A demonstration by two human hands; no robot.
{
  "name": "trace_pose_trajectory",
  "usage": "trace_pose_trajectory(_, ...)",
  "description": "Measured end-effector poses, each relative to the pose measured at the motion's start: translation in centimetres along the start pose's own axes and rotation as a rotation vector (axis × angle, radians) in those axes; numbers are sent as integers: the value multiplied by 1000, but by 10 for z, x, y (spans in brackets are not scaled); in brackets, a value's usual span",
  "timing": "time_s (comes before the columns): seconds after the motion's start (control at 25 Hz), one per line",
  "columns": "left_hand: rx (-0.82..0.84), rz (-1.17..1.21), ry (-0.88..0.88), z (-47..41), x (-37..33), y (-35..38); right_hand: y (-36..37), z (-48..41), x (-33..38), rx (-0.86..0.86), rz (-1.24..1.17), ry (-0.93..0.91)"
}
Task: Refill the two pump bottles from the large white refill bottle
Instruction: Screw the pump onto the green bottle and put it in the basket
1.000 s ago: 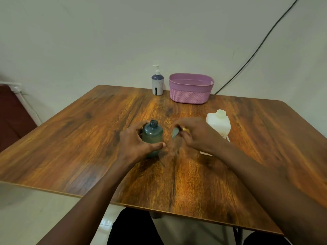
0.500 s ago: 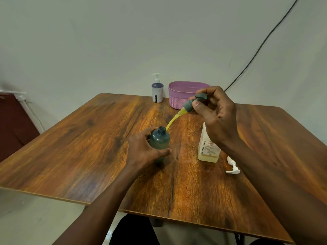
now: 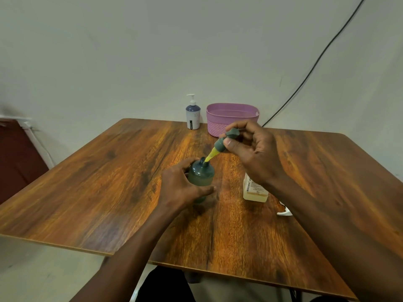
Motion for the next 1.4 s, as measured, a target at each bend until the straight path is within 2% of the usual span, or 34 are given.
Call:
trace_pose_trajectory(0.24, -3, 24, 45, -2, -23, 4, 19, 1, -12, 199, 145, 112)
trace_pose_trajectory(0.44, -24, 18, 56, 0, -32, 3, 15, 0, -7, 368, 160, 174)
trace_pose_trajectory(0.68, -47, 12, 45, 0, -43, 5, 9, -12, -3, 227, 356, 266)
trace_pose_trajectory(0.8, -36, 12, 37, -5, -51, 6, 6, -14, 7, 73, 511, 178)
trace_pose_trajectory(0.88, -37, 23, 24, -11, -53, 6, 4, -15, 13, 52, 538, 143)
trace_pose_trajectory(0.96, -55, 22, 29, -16, -55, 3, 2, -16, 12, 126, 397, 223)
trace_pose_trajectory(1.04, -72, 24, 49, -18, -60, -1, 5, -11, 8, 223, -9, 404)
trace_pose_trajectory(1.08, -79, 28, 59, -19, -63, -2, 6, -9, 8, 241, -165, 427)
trace_pose_trajectory(1.12, -80, 33, 66, -19, -67, -3, 6, -8, 9, 229, -191, 399)
trace_pose_trajectory(1.28, -53, -4, 65, -17, -64, 5, -2, -12, 8, -26, 217, 322)
trace_pose_trajectory(1.36, -62, -31, 49, -15, -61, 9, 2, -11, 8, -14, 357, 334)
trace_pose_trajectory(1.4, -65, -33, 50, -15, -61, 10, 4, -11, 7, 26, 351, 331)
Point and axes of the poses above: each hand's wrist, its own z-axis away from the middle knuckle, its own y-axis out of the palm, x = y × z, the point moved 6 cm from there along -z, towards the middle knuckle, and after that the axes turned 2 degrees about -z, right-handed, at the moved point
